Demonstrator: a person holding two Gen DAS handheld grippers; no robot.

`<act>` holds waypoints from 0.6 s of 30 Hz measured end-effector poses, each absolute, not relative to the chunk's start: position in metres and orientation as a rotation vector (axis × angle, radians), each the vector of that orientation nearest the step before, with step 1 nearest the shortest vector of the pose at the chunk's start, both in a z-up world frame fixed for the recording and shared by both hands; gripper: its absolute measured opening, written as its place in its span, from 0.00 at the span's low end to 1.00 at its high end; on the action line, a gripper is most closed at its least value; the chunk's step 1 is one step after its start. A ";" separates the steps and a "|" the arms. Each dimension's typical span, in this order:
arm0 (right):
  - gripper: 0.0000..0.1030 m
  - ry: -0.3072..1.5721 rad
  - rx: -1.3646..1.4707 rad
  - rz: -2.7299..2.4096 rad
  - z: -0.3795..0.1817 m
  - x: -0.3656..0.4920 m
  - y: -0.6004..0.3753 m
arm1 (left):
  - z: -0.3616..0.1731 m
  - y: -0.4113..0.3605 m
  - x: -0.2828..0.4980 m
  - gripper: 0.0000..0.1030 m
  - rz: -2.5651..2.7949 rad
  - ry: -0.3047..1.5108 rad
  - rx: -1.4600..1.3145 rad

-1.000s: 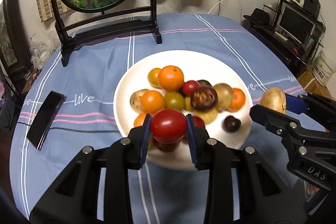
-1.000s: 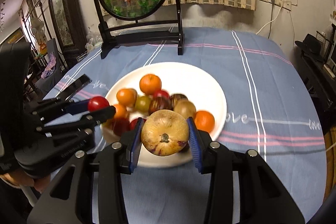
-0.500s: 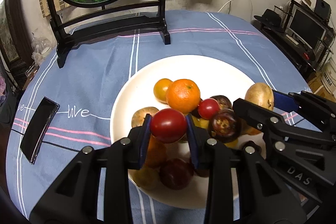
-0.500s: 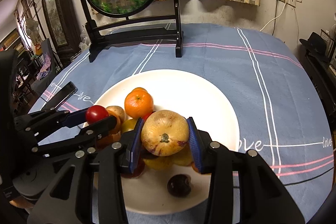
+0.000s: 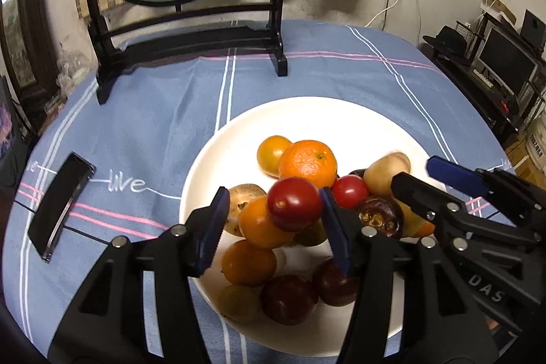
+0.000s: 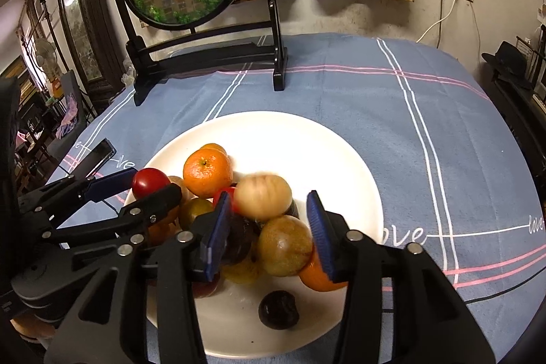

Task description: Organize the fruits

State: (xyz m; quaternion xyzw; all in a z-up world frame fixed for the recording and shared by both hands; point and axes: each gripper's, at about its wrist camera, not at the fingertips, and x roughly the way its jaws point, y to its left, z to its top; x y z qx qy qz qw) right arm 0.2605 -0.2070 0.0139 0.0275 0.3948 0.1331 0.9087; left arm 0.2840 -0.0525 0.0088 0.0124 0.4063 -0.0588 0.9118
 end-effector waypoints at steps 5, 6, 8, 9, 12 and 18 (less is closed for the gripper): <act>0.56 0.793 0.087 0.273 0.020 0.252 -0.213 | 0.018 -0.050 0.278 0.62 -0.112 0.818 0.016; 0.57 0.791 0.088 0.274 0.021 0.250 -0.213 | 0.020 -0.050 0.276 0.64 -0.110 0.812 0.020; 0.58 0.790 0.094 0.274 0.022 0.247 -0.215 | 0.022 -0.050 0.272 0.67 -0.106 0.806 0.024; 0.58 0.791 0.096 0.273 0.022 0.245 -0.216 | 0.024 -0.049 0.270 0.67 -0.108 0.802 0.020; 0.58 0.791 0.098 0.271 0.024 0.238 -0.217 | 0.029 -0.047 0.264 0.70 -0.105 0.791 0.015; 0.59 0.787 0.107 0.266 0.028 0.222 -0.220 | 0.034 -0.048 0.244 0.78 -0.101 0.769 0.034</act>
